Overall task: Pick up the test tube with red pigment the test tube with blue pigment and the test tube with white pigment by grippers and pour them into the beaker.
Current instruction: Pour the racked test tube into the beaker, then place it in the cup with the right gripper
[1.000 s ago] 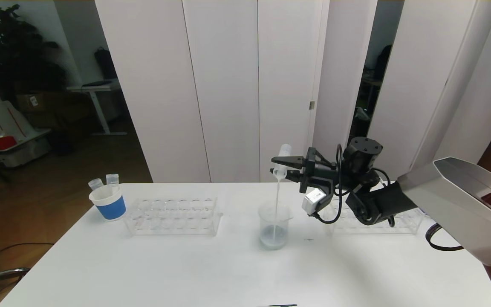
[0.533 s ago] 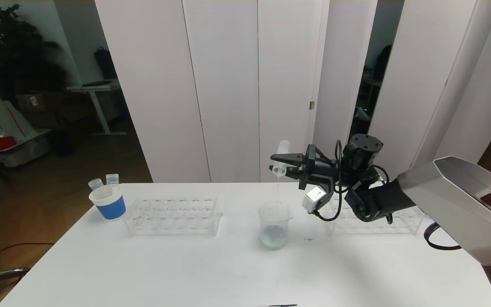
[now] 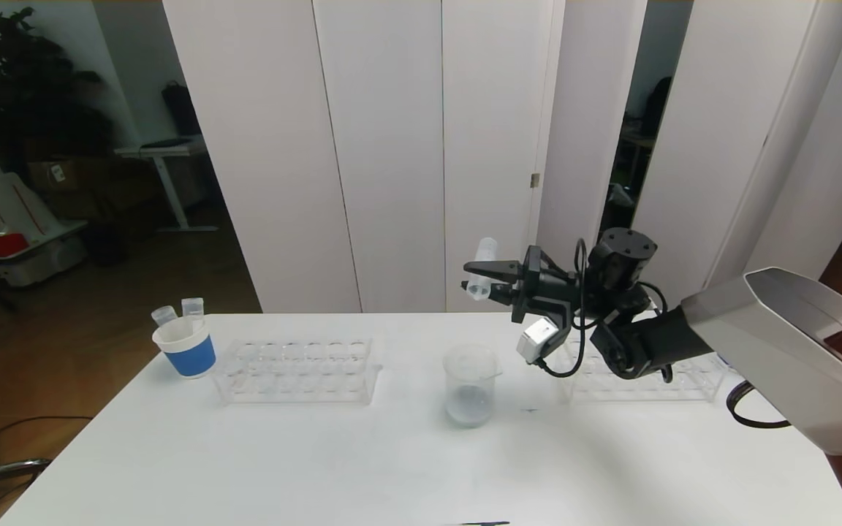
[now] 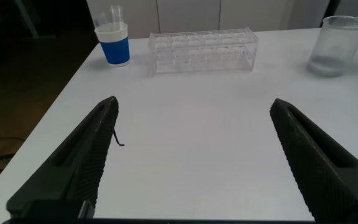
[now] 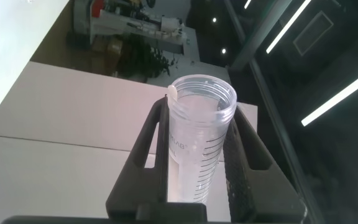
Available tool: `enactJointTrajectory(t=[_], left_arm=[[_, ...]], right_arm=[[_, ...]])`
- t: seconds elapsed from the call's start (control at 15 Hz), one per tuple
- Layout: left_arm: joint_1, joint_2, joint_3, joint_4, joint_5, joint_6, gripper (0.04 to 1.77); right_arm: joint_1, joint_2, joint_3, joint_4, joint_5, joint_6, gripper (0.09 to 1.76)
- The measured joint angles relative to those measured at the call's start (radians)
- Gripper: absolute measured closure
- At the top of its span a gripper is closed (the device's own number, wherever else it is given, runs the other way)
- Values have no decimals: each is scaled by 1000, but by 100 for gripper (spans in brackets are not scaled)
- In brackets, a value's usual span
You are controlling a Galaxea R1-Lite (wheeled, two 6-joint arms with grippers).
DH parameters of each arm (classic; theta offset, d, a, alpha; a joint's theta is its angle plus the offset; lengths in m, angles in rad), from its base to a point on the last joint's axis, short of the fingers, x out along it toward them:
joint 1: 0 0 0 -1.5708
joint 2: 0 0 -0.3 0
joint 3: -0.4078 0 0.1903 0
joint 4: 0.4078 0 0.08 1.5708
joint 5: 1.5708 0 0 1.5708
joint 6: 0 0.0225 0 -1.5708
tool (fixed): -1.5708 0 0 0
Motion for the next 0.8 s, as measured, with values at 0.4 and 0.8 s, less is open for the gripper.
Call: enactJointTrajectory(t=[0.4, 0.8], left_arm=[[0, 0, 0, 0, 0, 0, 7], [0, 0, 0, 0, 0, 0, 7]], right_arm=[[10, -20, -21, -1, -101, 48, 127], [33, -61, -58, -59, -411, 278, 127]])
